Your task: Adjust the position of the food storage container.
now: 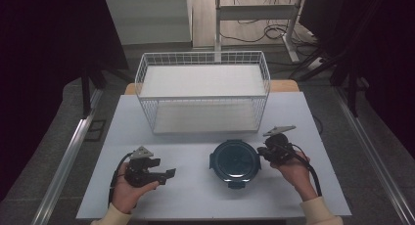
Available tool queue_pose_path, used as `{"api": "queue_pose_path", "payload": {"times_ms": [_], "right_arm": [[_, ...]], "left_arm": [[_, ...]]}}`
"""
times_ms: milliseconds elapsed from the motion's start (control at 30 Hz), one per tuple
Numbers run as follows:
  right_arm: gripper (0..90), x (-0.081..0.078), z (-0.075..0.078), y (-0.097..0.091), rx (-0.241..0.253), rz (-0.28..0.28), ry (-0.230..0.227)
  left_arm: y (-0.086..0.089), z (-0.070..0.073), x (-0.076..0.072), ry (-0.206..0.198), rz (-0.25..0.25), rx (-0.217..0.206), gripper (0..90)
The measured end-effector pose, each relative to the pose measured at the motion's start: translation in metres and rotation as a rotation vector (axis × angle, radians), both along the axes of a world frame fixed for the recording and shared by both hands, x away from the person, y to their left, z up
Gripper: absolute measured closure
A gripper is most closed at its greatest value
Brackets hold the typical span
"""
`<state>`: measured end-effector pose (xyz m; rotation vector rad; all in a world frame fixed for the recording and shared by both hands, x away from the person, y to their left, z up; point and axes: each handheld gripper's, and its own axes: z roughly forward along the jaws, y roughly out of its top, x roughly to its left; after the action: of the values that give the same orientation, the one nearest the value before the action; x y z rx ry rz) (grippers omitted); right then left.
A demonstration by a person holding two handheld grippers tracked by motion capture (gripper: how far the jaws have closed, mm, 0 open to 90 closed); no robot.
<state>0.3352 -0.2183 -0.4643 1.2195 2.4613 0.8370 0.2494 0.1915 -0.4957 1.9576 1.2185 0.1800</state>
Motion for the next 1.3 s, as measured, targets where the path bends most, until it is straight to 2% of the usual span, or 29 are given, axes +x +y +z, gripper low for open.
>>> {"api": "queue_pose_path", "payload": {"times_ms": [33,100,200,333,667,1000,1167,1300], "right_arm": [[90.0,0.000,-0.001,0.003,0.029,0.012,0.019],[90.0,-0.001,-0.001,0.009,0.048,0.013,0.031],[90.0,-0.003,0.000,0.017,0.009,0.008,-0.002],[90.0,-0.004,-0.001,0.020,0.029,0.012,0.015],[90.0,-0.005,-0.003,0.034,0.026,0.017,-0.002],[90.0,-0.005,-0.004,0.046,0.024,0.048,-0.011],[90.0,-0.007,-0.004,0.052,0.022,0.064,-0.006],[90.0,-0.010,-0.004,0.054,0.034,0.072,0.017]], "left_arm": [[0.000,0.000,0.000,0.000,0.000,0.000,23.7],[0.001,0.000,0.000,0.000,0.000,-0.001,23.7],[0.001,0.000,0.000,-0.002,-0.001,-0.002,23.8],[0.001,0.000,0.000,0.001,-0.003,-0.001,23.8],[0.000,0.001,0.000,0.000,-0.005,-0.001,24.0],[-0.001,0.001,0.001,0.002,-0.005,-0.003,24.2],[-0.001,0.001,0.000,0.003,-0.006,-0.003,24.2],[0.000,0.001,0.000,0.003,-0.006,-0.002,24.2]]}}
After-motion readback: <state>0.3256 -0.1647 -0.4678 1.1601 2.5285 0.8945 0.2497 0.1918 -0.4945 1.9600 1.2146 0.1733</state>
